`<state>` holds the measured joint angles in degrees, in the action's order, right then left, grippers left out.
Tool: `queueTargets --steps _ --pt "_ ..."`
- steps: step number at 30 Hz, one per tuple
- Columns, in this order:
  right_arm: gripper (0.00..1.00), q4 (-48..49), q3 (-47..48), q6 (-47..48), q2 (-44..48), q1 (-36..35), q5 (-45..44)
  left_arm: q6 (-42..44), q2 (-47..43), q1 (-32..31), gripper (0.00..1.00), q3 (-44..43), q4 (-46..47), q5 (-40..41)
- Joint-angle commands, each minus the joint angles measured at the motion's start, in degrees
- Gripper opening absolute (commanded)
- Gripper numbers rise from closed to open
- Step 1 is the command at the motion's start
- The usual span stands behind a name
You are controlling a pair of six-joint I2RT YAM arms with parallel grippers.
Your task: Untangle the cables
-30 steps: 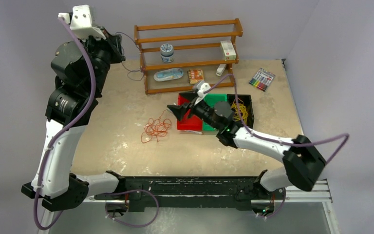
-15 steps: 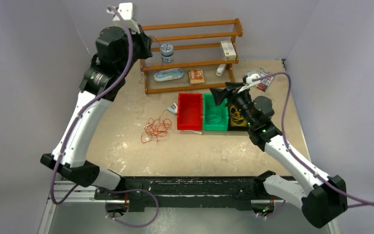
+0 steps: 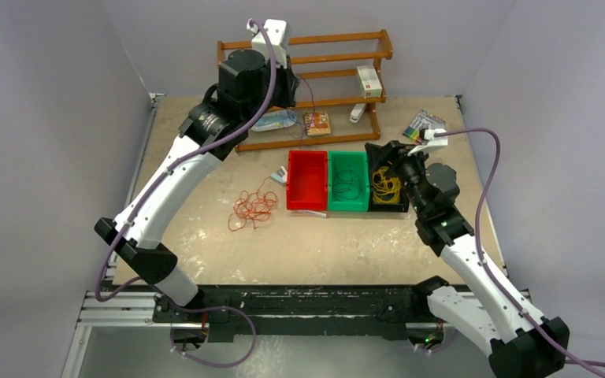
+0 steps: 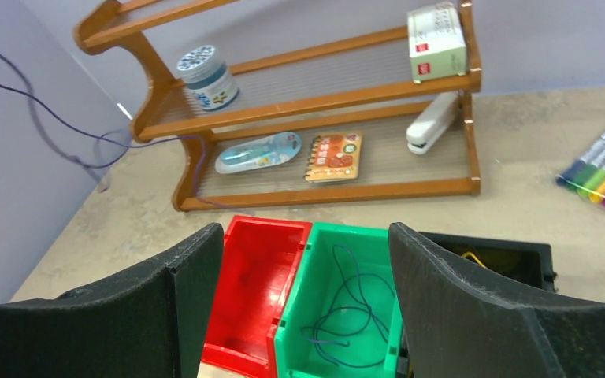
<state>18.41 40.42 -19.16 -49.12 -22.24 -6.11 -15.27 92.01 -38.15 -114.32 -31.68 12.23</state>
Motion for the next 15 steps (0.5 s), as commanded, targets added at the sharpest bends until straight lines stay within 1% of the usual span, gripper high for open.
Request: queueTargets --steps 1,6,15 --pt "0.79 -1.54 -0.31 -2.07 2.67 0.36 -5.70 1.17 0.81 -1.03 0.00 -1.68 5.77 -2.96" --pt "0.79 -2.88 -0.97 -3.04 4.52 0.46 -9.17 -0.99 4.75 -1.87 0.00 -3.66 6.62 -7.87" --pt "0.80 -3.25 -1.99 -3.28 5.77 0.62 -11.29 -1.90 10.18 -5.92 0.00 -7.36 6.63 -10.21"
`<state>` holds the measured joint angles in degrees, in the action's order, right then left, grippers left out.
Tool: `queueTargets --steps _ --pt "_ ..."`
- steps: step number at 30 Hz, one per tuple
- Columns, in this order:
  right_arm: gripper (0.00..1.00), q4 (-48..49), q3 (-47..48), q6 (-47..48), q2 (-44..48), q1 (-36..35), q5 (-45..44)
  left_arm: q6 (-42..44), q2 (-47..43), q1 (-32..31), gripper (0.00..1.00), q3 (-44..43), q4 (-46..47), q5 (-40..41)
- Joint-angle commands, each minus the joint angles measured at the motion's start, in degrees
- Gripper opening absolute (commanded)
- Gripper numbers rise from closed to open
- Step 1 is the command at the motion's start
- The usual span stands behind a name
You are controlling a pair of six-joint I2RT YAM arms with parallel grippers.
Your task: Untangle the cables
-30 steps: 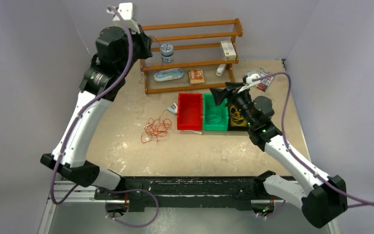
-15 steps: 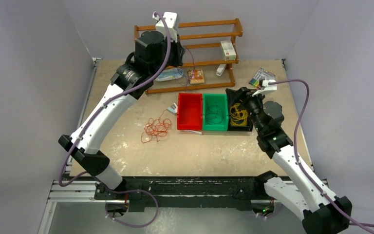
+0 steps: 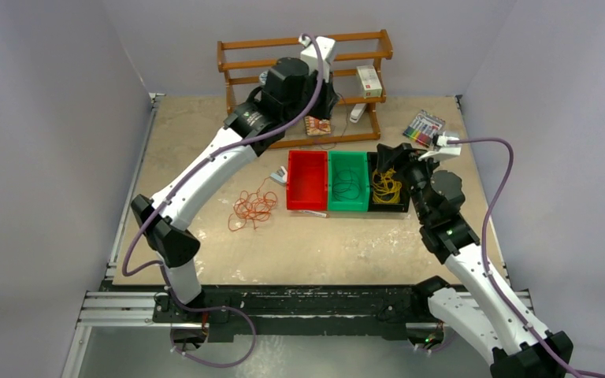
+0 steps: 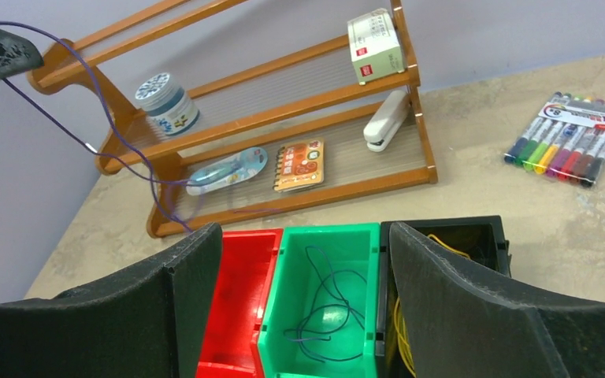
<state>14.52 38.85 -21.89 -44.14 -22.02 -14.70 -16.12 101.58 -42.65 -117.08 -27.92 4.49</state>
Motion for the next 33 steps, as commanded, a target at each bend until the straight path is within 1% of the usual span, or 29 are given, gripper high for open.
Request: queueTargets --steps 1,10,15,22,33 --pt "0.80 0.53 -0.49 -0.53 0.81 0.40 -3.02 -0.97 1.08 -1.72 0.00 -5.11 2.68 -2.54" --pt "0.81 0.68 -0.97 -0.96 0.56 0.45 -3.89 -1.17 2.47 -3.02 0.00 -4.50 2.90 -3.07" --pt "0.82 0.59 -1.14 -0.96 0.85 0.40 -4.33 -2.01 2.38 -3.05 0.00 0.21 5.59 -3.07" --pt "0.82 0.77 -1.63 -1.31 0.72 0.45 -4.19 -3.36 4.15 -3.04 0.00 5.50 9.26 -5.30" --pt "0.82 0.88 -1.89 -1.40 0.55 0.43 -3.92 -4.65 6.38 -3.05 0.00 8.04 11.22 -6.14"
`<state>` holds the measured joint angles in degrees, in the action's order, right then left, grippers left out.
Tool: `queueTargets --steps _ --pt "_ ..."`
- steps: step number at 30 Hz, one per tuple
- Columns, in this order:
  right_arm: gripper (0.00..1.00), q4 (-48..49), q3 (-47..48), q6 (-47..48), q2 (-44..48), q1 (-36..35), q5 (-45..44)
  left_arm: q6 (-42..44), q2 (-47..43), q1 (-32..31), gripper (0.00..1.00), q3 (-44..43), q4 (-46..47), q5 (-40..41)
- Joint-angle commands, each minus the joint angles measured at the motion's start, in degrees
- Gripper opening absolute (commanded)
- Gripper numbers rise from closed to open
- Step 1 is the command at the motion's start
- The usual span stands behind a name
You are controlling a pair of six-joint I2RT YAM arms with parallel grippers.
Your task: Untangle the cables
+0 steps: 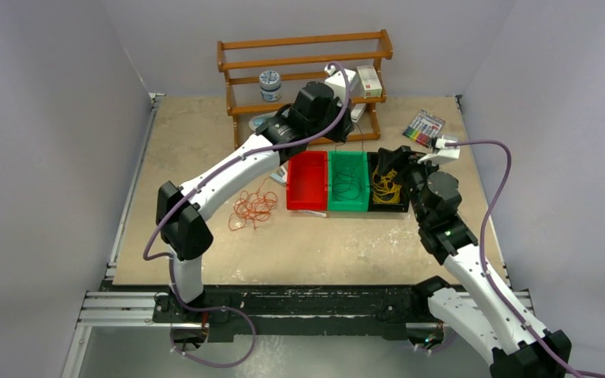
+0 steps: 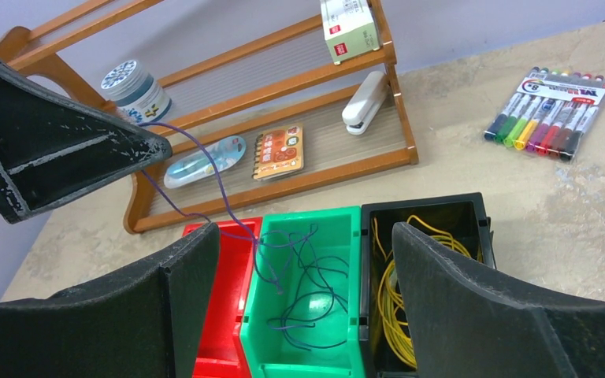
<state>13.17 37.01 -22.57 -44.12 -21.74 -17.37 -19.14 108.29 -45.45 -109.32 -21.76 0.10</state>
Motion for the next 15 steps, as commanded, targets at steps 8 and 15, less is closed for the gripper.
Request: queueTargets --steps 8,15 --pt "0.82 1.30 0.29 0.10 1.46 0.18 -0.31 -3.31 3.27 -0.21 0.00 1.86 7.46 -2.98" --pt "0.83 0.89 0.41 0.51 1.41 0.15 0.01 -4.65 4.97 -0.08 0.00 5.10 9.12 -2.41"
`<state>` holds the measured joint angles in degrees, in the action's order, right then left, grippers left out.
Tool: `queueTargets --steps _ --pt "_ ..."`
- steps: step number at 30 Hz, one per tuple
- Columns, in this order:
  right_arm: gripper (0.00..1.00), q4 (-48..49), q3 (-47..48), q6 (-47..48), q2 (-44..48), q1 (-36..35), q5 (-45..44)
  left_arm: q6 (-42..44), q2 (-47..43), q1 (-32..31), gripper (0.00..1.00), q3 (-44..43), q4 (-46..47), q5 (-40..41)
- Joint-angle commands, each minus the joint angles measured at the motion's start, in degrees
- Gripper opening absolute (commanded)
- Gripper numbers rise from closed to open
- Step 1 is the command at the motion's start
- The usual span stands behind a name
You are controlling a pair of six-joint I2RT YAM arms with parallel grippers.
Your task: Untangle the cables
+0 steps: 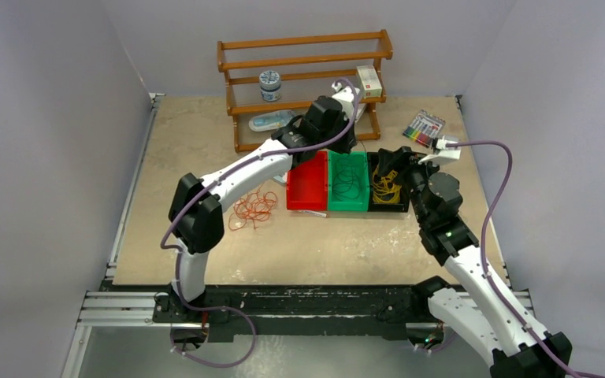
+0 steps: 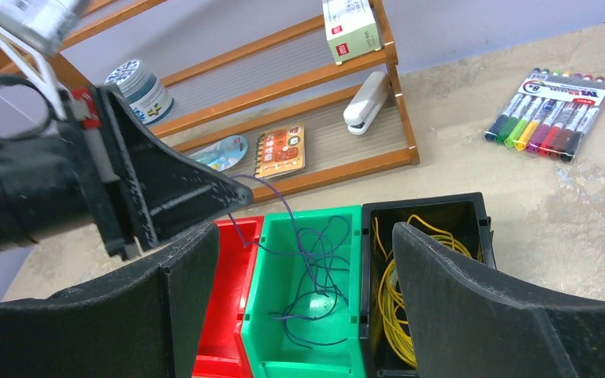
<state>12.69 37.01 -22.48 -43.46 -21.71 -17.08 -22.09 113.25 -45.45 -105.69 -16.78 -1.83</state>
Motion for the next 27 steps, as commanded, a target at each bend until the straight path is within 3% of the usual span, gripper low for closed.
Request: queueTargets --steps 1,11,27 --pt "0.83 1.44 0.42 0.42 0.63 0.13 -0.27 -1.79 0.08 -0.01 0.00 2.15 4.55 -0.36" --pt "0.83 1.73 0.77 0.98 -0.73 0.12 0.52 -3.83 4.06 2.08 0.00 7.62 8.99 -0.13" --pt "0.83 2.52 0.95 1.50 -3.39 0.12 1.74 -1.62 10.23 3.18 0.00 5.46 4.17 7.74"
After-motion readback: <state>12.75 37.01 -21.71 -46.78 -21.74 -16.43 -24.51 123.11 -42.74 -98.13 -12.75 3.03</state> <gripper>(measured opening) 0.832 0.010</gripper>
